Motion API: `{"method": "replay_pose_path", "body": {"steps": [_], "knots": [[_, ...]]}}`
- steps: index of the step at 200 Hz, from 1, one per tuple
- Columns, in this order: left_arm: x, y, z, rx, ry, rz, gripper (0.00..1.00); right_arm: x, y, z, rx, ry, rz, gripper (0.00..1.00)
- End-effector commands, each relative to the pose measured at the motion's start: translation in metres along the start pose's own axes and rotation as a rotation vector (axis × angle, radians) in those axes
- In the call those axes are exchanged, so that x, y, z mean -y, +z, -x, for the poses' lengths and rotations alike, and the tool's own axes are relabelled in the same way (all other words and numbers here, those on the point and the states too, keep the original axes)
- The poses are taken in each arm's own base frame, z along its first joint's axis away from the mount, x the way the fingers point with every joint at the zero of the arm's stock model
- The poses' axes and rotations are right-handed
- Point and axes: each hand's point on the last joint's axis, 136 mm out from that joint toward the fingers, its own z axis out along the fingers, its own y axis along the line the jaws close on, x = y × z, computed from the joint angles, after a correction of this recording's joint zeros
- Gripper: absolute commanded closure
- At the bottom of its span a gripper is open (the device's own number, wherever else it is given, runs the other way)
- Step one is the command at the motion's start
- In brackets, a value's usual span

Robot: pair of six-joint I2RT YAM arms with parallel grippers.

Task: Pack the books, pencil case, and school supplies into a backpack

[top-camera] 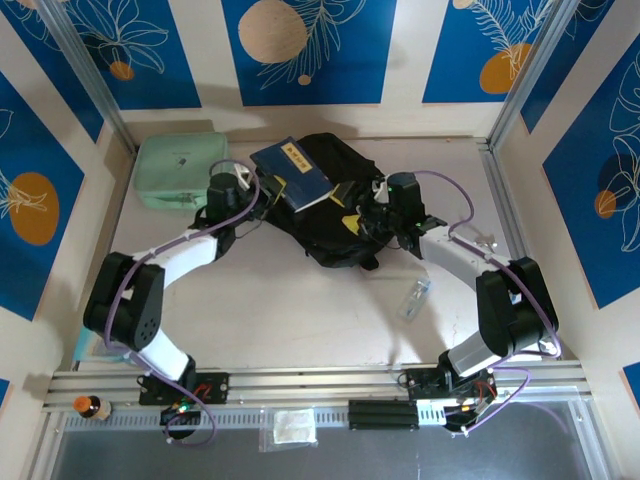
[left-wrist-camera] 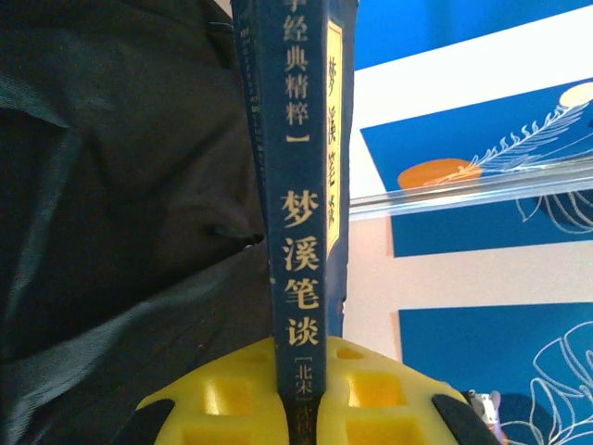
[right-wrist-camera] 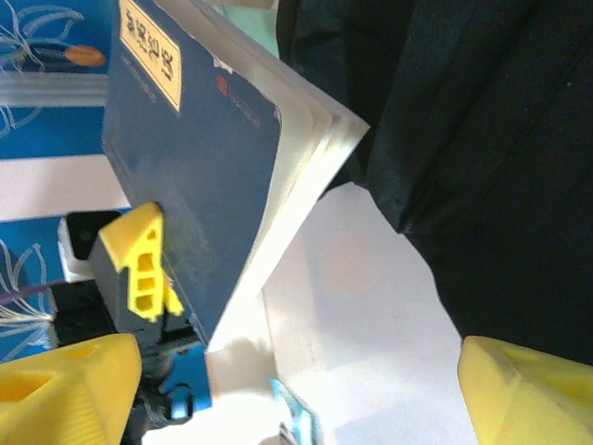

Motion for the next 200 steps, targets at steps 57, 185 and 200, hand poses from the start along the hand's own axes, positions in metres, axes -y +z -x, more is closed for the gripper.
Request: {"method": "replay_pose_path", "body": {"steps": [57,185,200], "knots": [[0.057,0.014,-0.013,0.070,-0.084,-0.175,1.00,-0.019,0.005,0.019,0.045,0.120,0.121,0.14],[0.061,0.016,-0.027,0.044,-0.121,-0.190,1.00,-0.044,0.020,0.028,0.077,0.062,0.205,0.73],[0.060,0.016,-0.028,0.039,-0.113,-0.184,0.95,-0.047,0.015,0.030,0.099,0.040,0.214,0.80]]}}
